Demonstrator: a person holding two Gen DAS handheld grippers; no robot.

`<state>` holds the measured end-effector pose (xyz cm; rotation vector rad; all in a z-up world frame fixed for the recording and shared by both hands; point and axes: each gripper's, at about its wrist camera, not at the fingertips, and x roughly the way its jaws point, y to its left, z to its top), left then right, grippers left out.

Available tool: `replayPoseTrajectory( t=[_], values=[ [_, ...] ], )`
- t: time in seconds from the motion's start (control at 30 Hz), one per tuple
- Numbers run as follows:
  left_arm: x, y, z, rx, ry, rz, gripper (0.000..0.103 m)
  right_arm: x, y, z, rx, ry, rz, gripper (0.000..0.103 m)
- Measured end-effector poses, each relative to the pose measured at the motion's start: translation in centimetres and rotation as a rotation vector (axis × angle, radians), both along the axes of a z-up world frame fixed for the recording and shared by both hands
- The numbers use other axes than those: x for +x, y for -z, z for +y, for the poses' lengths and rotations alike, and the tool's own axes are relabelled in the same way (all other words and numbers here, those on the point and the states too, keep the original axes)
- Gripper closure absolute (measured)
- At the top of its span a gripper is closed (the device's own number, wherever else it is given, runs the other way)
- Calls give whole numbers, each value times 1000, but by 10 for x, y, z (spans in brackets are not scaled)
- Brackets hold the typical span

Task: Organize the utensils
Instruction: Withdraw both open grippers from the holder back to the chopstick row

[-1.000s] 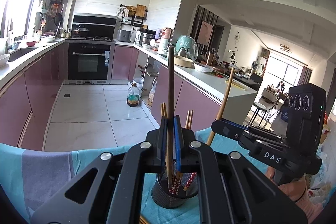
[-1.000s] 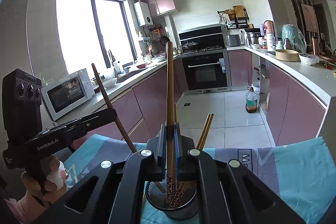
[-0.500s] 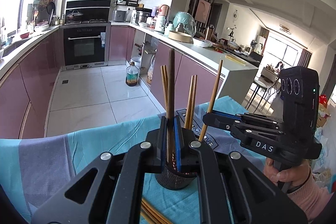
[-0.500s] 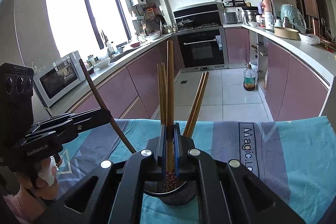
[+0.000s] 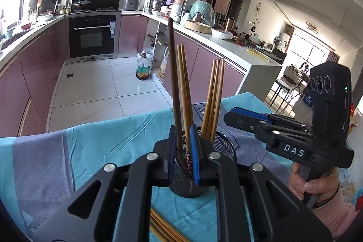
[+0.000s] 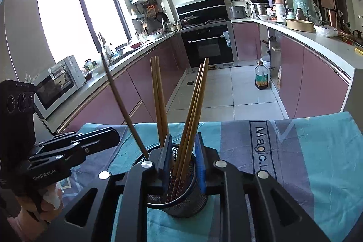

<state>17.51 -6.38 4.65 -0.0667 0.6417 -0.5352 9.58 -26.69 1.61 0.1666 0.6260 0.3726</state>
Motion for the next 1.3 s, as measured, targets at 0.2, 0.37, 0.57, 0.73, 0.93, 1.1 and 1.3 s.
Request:
replayPoseTrajectory(
  t=[0.2, 0.37, 0.57, 0.73, 0.93, 1.1, 1.3],
  values=[
    [-13, 14, 12, -1, -12, -10, 81, -7, 2, 0, -1, -3, -5, 76],
    [-26, 19, 25, -7, -36, -25, 71, -18, 5, 2, 5, -16, -10, 70],
    [-46, 21, 43, -2, -72, -58, 60, -41, -2, 12, -3, -63, -52, 62],
    [-64, 28, 51, 13, -99, -71, 53, -59, 5, 24, -16, -121, -55, 60],
    [-83, 48, 59, 49, -125, -44, 48, -69, 30, 39, -19, -168, 12, 60],
    [-95, 74, 60, 87, -121, 9, 48, -74, 56, 55, -41, -215, 87, 60],
    [-102, 101, 63, 109, -127, 68, 48, -79, 77, 70, -87, -238, 145, 60]
  ],
)
